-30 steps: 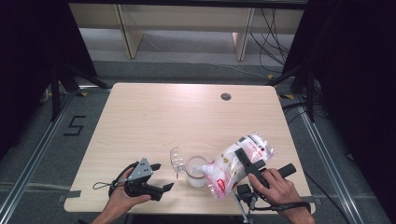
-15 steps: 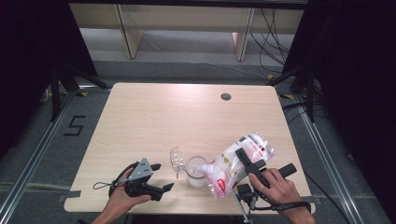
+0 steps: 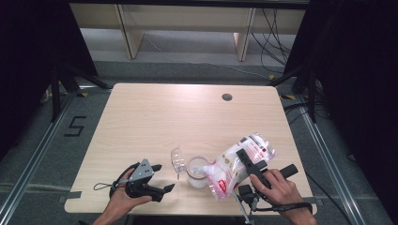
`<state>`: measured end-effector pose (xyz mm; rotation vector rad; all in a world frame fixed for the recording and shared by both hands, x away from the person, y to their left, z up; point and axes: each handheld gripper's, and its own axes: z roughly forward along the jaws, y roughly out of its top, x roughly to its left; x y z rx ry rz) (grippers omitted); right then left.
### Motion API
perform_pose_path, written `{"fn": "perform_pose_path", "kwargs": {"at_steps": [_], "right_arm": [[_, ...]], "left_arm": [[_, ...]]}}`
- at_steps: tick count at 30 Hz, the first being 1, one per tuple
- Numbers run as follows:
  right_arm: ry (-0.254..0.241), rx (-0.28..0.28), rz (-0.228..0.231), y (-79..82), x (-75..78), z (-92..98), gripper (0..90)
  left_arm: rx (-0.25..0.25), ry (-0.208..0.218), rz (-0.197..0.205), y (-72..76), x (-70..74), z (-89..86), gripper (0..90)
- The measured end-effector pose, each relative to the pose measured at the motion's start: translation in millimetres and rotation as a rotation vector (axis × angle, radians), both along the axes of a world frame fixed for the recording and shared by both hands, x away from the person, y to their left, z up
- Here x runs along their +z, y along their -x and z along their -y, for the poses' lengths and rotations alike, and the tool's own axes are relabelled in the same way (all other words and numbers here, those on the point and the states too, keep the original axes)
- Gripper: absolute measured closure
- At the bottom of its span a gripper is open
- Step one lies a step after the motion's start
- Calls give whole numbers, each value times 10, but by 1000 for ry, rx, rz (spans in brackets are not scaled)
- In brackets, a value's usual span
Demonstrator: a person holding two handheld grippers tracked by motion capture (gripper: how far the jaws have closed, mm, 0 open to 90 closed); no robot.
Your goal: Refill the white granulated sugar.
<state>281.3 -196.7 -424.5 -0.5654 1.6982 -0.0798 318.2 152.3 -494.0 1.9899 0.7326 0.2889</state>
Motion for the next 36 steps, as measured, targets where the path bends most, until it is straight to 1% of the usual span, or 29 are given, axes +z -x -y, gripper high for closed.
{"fn": "perform_pose_path", "kwargs": {"at_steps": [1,2,3,4,5,9,12,15,16,17,20,21,23,27,30,31,32,36], "right_arm": [[0,0,0,0,0,0,573],[-1,-1,0,-1,0,0,573],[13,16,7,-11,11,-8,573],[13,15,7,-11,11,-7,573],[10,15,6,-13,11,-5,573],[0,1,2,-10,2,15,574],[0,-1,2,-11,3,17,573],[9,2,2,-13,14,14,574],[-7,-12,-5,-8,0,24,574],[7,-2,3,-9,12,17,574],[6,0,5,-8,12,17,575],[10,3,6,-8,15,14,575],[14,5,8,-8,22,10,575],[15,0,5,-3,31,13,576],[16,-1,5,-2,32,13,576],[6,-4,4,1,26,13,576],[6,-4,4,1,26,13,576],[2,-5,4,3,25,11,577]], "left_arm": [[-1,-2,1,0,5,-5,154],[-14,-3,16,-14,10,-13,154],[6,16,5,-1,9,-6,154],[6,17,5,-2,8,-5,154],[-4,5,7,-8,10,-13,154],[-6,5,4,-6,5,-5,154],[-19,-4,20,-19,10,-15,154],[-20,-5,17,-20,8,-15,154],[-3,4,-3,-2,1,-2,154],[-1,2,-2,1,3,-1,154],[-8,-1,4,-4,8,-9,154],[-4,7,6,-3,9,-9,154],[-4,8,6,-5,9,-11,154],[-2,13,5,-1,9,-3,154],[-5,6,6,-3,10,-8,154],[-5,6,6,-3,10,-7,154],[-2,13,5,-2,9,-3,154],[-4,12,6,0,14,-6,154]]}}
